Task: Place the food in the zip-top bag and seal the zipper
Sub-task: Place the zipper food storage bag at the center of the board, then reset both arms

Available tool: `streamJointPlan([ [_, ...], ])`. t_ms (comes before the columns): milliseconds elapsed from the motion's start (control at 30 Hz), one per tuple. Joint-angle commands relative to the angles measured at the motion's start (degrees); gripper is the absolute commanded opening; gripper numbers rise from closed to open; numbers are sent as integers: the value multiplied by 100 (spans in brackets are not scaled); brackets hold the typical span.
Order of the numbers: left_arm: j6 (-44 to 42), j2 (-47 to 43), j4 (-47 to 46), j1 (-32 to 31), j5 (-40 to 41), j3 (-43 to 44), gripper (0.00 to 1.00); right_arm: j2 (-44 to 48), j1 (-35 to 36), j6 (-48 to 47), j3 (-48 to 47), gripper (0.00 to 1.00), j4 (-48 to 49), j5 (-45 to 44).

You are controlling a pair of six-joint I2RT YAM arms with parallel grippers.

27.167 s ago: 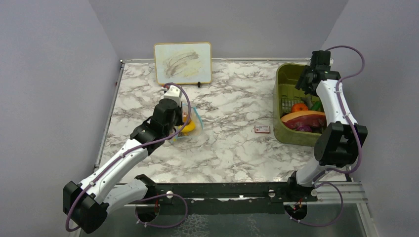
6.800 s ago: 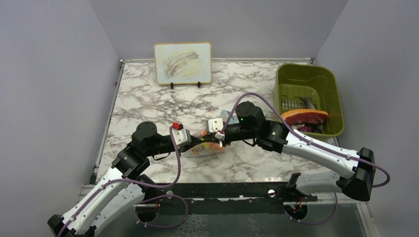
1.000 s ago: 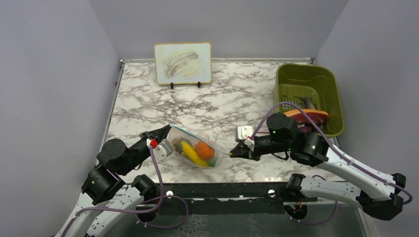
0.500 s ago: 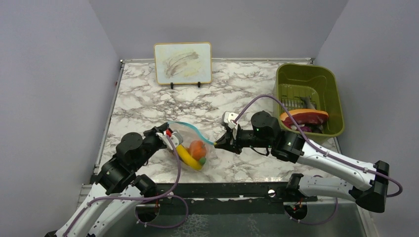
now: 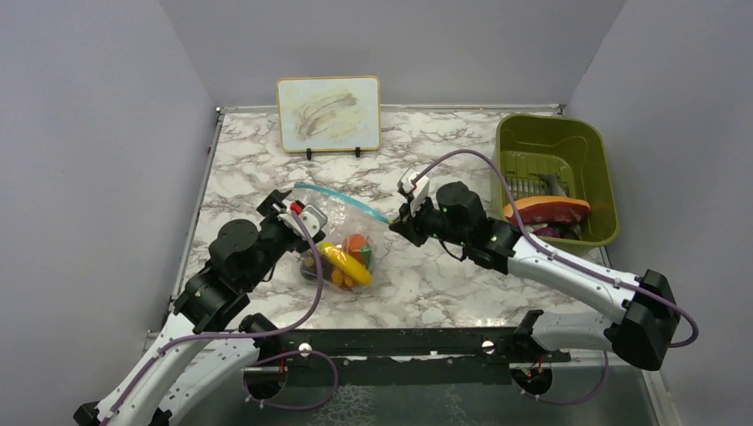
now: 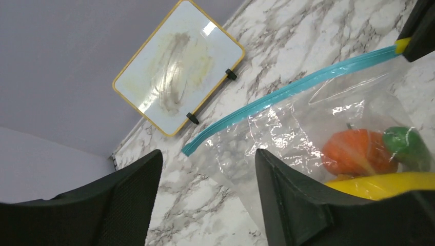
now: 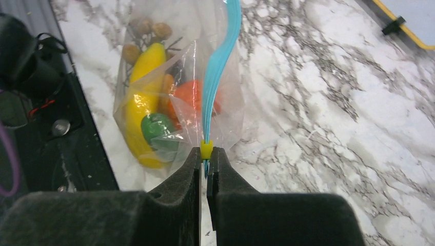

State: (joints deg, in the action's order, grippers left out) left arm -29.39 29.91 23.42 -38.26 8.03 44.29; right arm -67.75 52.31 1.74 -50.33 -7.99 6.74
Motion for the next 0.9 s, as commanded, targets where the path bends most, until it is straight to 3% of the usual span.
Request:
streamJointPlan([
  [0, 719, 29, -263, 6, 191, 375, 74, -341, -356, 196, -229, 2, 499, -36],
  [300, 1221, 62, -276, 10, 302, 217, 89, -975, -474, 474, -492, 4, 605, -257],
  [400, 1506, 61, -275, 11, 423, 204, 99, -942, -477, 676, -540, 9, 596, -451],
  [500, 1889, 40, -278, 12, 534, 233, 100, -803, -477, 866, -655, 15, 388, -658],
  [567, 2210, 35, -270, 7, 554, 260, 100, -669, -477, 1009, -741, 24, 143, -850],
  [667, 2564, 58, -236, 12, 481, 295, 100, -370, -483, 1379, -854, 49, -276, -1192],
  [700, 2676, 71, -234, 12, 465, 299, 99, -263, -477, 1399, -900, 60, -441, -1217],
  [767, 2851, 114, -237, 12, 427, 315, 100, -23, -477, 1514, -986, 93, -792, -1276],
  [867, 3124, 220, -292, 11, 418, 357, 100, 385, -477, 1897, -1149, 97, -1343, -1429],
])
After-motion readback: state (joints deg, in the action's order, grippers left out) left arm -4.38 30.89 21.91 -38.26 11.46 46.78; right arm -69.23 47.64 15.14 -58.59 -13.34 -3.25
